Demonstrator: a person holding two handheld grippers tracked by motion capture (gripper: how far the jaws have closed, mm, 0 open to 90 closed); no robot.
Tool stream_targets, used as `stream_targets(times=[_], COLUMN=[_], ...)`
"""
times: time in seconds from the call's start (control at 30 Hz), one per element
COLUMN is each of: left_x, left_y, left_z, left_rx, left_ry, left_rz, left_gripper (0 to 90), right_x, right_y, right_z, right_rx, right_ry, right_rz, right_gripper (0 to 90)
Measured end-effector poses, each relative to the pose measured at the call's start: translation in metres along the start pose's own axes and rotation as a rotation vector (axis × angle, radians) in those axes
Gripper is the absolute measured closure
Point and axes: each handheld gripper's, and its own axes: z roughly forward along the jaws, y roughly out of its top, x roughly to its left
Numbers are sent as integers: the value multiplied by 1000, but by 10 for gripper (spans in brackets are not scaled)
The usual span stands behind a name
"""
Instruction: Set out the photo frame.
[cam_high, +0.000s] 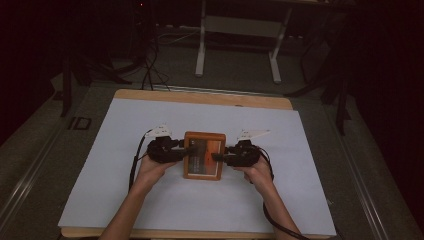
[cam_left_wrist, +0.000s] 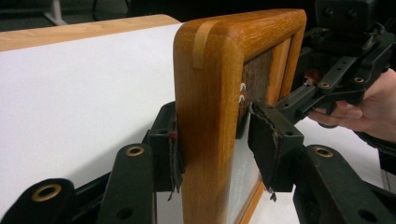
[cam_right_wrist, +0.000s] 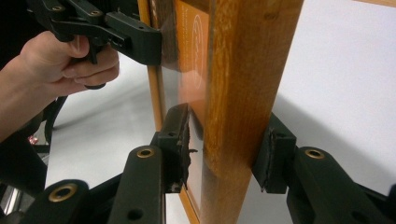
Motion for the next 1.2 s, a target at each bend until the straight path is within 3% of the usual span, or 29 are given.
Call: stream_targets(times=[0.8, 0.97, 1.1, 1.2], left_x=[6, 3, 3, 0], left_y=[1, 3, 2, 1], left_z=[9, 10, 13, 15], left_rx=[-13, -4, -21, -37], left_ry=[20, 33, 7, 13], left_rz=[-58, -61, -100, -124], left_gripper=[537, 522, 424, 329], right_x=[-8, -7, -5, -5], right_y=[-2, -1, 0, 1], right_z=[3, 2, 2, -1], right_rx=[-20, -3, -2, -11], right_ry=[-6, -13, -14, -23], right_rz=[52, 36, 30, 33], right_gripper=[598, 590, 422, 338])
